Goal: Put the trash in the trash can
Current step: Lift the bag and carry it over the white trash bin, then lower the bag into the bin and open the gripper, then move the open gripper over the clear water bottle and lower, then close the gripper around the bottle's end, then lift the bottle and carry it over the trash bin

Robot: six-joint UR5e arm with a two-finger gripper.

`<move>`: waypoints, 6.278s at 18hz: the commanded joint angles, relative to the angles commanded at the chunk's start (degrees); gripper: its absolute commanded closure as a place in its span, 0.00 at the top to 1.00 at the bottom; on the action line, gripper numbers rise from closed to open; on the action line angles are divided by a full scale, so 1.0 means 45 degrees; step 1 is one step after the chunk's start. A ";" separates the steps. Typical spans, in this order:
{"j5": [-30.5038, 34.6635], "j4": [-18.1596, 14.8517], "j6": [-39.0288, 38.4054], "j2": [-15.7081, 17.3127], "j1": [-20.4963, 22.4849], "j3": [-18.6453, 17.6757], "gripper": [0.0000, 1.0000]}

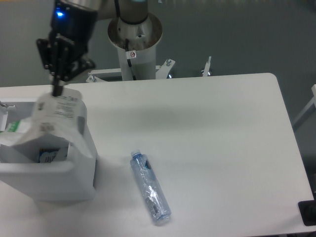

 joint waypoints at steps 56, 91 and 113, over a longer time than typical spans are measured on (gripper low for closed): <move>0.2148 0.0137 -0.6346 -0.7518 0.4100 0.2361 1.00; 0.4004 0.0547 -0.7383 -1.0547 0.2655 0.4100 0.63; 0.3887 0.2087 -0.7383 -0.6567 0.3221 0.4178 0.60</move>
